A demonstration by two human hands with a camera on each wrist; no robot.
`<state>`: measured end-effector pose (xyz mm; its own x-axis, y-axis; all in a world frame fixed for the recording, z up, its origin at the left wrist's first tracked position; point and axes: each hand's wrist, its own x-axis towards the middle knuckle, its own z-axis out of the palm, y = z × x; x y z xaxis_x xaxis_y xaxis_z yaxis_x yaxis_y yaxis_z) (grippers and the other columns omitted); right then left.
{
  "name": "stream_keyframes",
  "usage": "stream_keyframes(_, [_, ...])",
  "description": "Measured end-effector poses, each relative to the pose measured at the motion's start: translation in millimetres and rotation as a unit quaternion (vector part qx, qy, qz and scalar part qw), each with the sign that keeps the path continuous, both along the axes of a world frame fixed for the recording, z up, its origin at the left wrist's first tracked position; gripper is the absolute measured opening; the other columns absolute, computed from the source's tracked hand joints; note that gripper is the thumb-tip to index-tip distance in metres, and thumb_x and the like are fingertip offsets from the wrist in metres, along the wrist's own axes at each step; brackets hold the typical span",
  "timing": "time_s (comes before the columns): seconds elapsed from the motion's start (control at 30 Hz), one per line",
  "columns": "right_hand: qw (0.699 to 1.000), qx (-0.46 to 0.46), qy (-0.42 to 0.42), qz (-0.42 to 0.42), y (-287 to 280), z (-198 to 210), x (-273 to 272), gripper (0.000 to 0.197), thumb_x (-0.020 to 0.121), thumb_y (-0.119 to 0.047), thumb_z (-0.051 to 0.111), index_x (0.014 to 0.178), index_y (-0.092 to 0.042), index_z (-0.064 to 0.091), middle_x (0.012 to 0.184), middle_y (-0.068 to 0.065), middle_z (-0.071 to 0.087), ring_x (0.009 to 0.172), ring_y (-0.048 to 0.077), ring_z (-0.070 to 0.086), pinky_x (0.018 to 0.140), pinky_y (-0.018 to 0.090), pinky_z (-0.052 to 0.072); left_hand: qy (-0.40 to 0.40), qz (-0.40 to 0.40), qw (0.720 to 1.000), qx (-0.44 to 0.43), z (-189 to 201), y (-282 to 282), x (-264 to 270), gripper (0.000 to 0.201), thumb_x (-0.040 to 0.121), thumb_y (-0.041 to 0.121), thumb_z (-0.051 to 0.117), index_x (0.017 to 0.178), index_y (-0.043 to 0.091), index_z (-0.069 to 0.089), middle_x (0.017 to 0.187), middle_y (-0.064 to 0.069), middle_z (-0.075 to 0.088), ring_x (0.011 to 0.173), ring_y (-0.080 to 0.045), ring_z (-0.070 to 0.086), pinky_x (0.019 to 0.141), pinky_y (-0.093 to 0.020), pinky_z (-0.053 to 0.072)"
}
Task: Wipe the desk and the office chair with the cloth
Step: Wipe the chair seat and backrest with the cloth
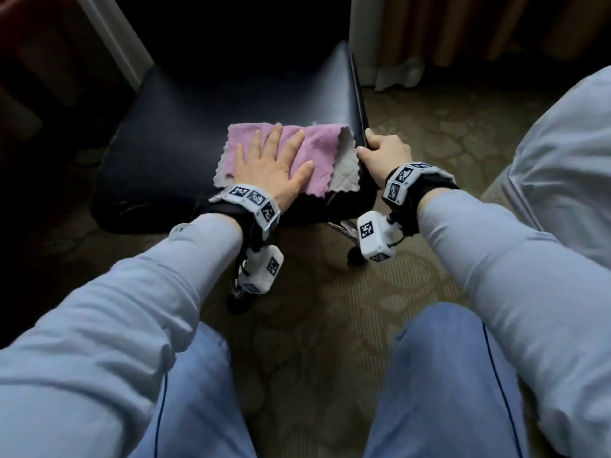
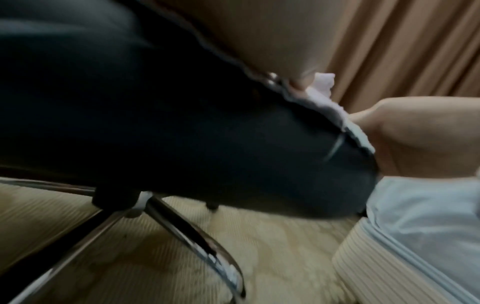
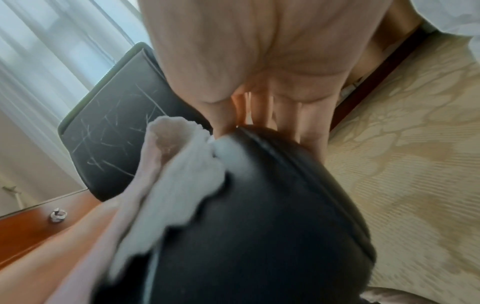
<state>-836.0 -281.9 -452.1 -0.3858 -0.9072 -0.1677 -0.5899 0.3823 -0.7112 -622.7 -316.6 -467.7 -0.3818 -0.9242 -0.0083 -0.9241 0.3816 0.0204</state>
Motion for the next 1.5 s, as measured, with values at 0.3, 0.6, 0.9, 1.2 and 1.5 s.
stream_keyframes(0.3, [0.996, -0.039, -0.074, -0.043, -1, -6, -2, 0.057, 0.082, -0.036, 0.070, 0.137, -0.033, 0.056, 0.131, 0.001, 0.064, 0.129, 0.023, 0.050, 0.107, 0.038, 0.044, 0.017, -0.005, 1.000, 0.018, 0, -9, 25, 0.058, 0.101, 0.061, 0.014, 0.155, 0.049, -0.002, 0.167, 0.007, -0.007, 0.154, -0.023, -0.005, 0.122, -0.055, -0.002])
stream_keyframes(0.6, [0.993, -0.050, -0.090, -0.049, -1, -6, 1, 0.055, 0.082, -0.038, 0.070, 0.135, -0.034, 0.057, 0.127, 0.000, 0.066, 0.127, 0.023, 0.051, 0.103, 0.039, 0.048, -0.006, -0.032, 0.999, 0.002, 5, -10, 27, 0.054, 0.102, 0.057, 0.015, 0.154, 0.051, 0.000, 0.167, 0.012, -0.006, 0.154, -0.017, -0.003, 0.123, -0.052, 0.002])
stream_keyframes(0.9, [0.995, -0.053, -0.071, -0.055, 3, -14, 5, 0.043, 0.077, -0.033, 0.066, 0.119, -0.028, 0.070, 0.110, 0.008, 0.071, 0.112, 0.026, 0.059, 0.094, 0.031, 0.050, 0.017, 0.005, 0.999, 0.048, 14, -27, -13, 0.054, 0.105, 0.052, 0.019, 0.157, 0.044, 0.008, 0.167, 0.006, -0.004, 0.154, -0.025, -0.003, 0.120, -0.053, -0.004])
stream_keyframes(1.2, [0.991, -0.068, -0.104, -0.049, 4, -16, 7, 0.059, 0.078, -0.035, 0.072, 0.134, -0.031, 0.058, 0.122, -0.001, 0.069, 0.124, 0.018, 0.055, 0.103, 0.039, 0.049, 0.014, 0.101, 0.991, 0.086, 20, -56, 62, 0.054, 0.105, 0.052, 0.018, 0.157, 0.041, 0.006, 0.167, 0.007, -0.008, 0.154, -0.027, -0.003, 0.122, -0.055, 0.001])
stream_keyframes(1.5, [0.994, -0.061, -0.075, -0.053, 4, -17, 5, 0.024, 0.083, -0.025, 0.064, 0.104, -0.026, 0.075, 0.095, 0.008, 0.074, 0.110, 0.029, 0.061, 0.087, 0.027, 0.047, 0.008, -0.060, 0.992, 0.106, 25, -47, -59, 0.054, 0.104, 0.052, 0.020, 0.155, 0.047, 0.006, 0.167, 0.008, -0.009, 0.153, -0.030, -0.008, 0.119, -0.058, -0.004])
